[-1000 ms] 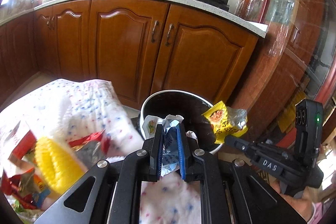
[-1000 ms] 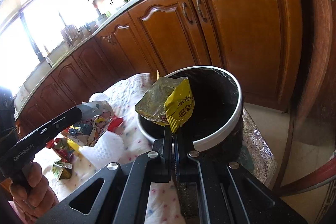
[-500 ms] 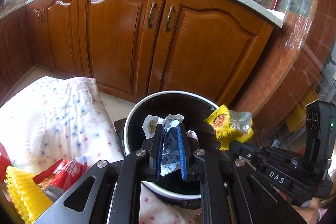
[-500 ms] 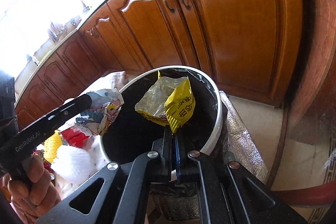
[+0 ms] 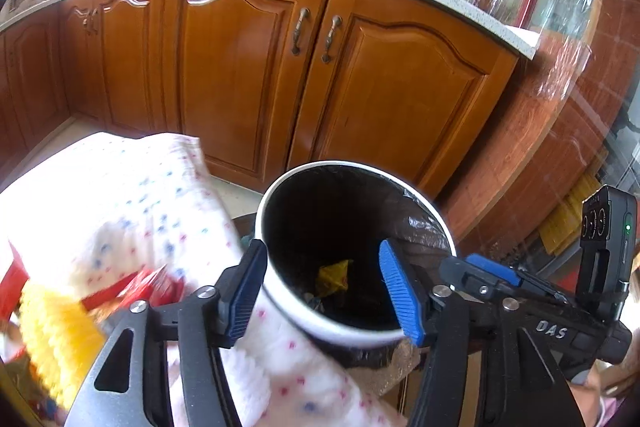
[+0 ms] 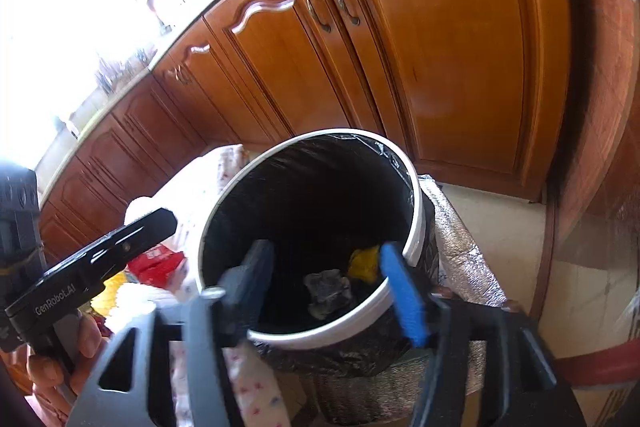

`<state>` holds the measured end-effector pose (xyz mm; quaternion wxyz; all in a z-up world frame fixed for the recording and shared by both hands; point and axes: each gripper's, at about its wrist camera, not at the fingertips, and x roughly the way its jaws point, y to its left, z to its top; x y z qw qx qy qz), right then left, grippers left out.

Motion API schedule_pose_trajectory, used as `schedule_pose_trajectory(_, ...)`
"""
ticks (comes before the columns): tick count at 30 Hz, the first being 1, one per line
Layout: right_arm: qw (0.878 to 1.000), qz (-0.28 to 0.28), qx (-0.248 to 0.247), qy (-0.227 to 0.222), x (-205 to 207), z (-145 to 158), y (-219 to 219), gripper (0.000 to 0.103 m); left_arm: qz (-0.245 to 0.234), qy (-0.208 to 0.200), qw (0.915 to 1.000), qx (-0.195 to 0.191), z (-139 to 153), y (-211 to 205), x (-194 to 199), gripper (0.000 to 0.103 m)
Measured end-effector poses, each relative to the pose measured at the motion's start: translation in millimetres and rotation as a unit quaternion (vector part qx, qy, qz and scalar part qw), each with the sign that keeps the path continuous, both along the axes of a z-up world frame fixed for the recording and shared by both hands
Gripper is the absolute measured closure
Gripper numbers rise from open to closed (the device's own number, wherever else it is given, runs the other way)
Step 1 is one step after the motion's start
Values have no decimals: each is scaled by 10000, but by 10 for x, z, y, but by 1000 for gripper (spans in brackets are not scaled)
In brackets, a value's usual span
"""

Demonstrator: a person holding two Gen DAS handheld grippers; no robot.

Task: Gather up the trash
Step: 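Open both tools to drop the wrapper and snack bag into the bin, then move both tools back to the foam nets on the table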

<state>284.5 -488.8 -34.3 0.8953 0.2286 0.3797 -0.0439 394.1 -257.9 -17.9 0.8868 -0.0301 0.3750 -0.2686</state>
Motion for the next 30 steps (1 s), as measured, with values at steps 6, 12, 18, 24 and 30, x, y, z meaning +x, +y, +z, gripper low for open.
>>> schedule_pose_trajectory(6,9996,-57,156,-229,-209,37,237,14,365,-110,9993,-10,22,385,-424,36)
schedule_pose_trajectory(12,9991,-2,260,-341,-399,59,516,13,623,-31,9979,-145,30,817,-806,36)
schedule_pose_trajectory(18,9986,76,391,-338,-525,34,808,13,957,58,9953,-152,5,1198,-1099,35)
schedule_pose_trajectory(24,9977,163,594,-279,-665,-48,1054,12,1185,170,9927,-165,4,1534,-1297,35)
schedule_pose_trajectory(30,9969,287,712,-147,-721,-148,1260,12,1298,211,9912,-169,8,1690,-1377,35)
